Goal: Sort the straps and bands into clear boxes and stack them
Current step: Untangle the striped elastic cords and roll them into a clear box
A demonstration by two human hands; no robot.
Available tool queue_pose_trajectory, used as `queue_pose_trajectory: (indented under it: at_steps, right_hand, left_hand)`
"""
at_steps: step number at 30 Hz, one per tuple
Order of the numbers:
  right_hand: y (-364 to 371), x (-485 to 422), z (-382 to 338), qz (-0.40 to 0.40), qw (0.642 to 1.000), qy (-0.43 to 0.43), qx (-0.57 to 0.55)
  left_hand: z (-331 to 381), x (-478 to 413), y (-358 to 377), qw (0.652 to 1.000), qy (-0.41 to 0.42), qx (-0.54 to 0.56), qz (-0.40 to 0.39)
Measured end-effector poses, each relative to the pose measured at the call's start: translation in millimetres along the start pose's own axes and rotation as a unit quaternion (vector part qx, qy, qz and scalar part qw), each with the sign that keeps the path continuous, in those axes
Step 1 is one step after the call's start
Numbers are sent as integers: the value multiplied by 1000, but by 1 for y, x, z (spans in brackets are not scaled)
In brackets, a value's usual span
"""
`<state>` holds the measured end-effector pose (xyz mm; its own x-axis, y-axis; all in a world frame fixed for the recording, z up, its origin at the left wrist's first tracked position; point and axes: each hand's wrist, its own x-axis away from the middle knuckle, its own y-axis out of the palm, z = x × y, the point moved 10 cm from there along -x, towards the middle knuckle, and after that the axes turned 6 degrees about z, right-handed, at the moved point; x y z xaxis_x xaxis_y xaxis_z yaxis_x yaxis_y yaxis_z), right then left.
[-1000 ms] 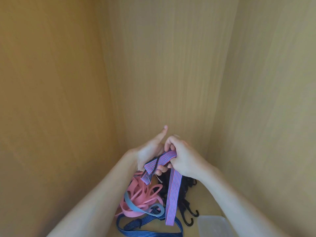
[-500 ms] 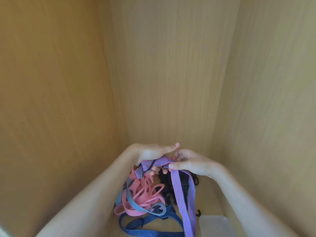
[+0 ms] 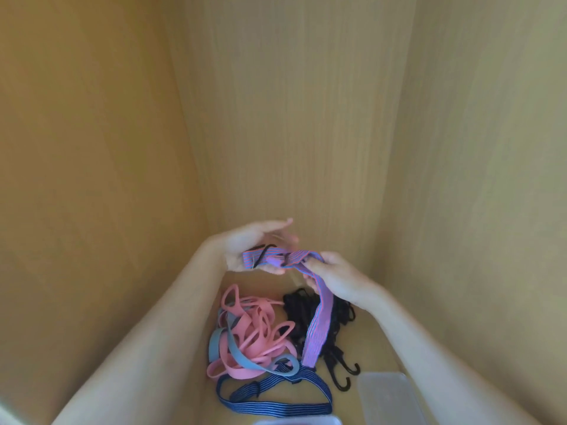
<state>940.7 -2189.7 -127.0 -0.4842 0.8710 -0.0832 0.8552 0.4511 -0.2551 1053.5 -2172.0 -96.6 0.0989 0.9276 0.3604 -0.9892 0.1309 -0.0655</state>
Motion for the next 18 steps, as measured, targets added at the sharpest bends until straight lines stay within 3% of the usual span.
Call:
queue_pose_trajectory:
  at_steps: [4, 8, 11, 15, 18]
  right_hand:
    - [-14, -1, -8, 43, 998, 9, -44]
    - [-32, -1, -13, 99, 995, 11, -31]
    - [-43, -2, -10, 146, 988, 6, 46]
    - [-46, -1, -10, 207, 964, -13, 169]
    - [-43, 0, -5, 197, 963, -2, 184]
  left_hand:
    - [1, 8, -9, 978, 37, 203, 4]
    - [-20, 1, -15, 954, 52, 294, 42]
    - [-26, 1, -10, 928, 80, 358, 56]
    - [-33, -2, 4, 917, 122, 370, 80]
    - [-32, -1, 19, 930, 133, 334, 73]
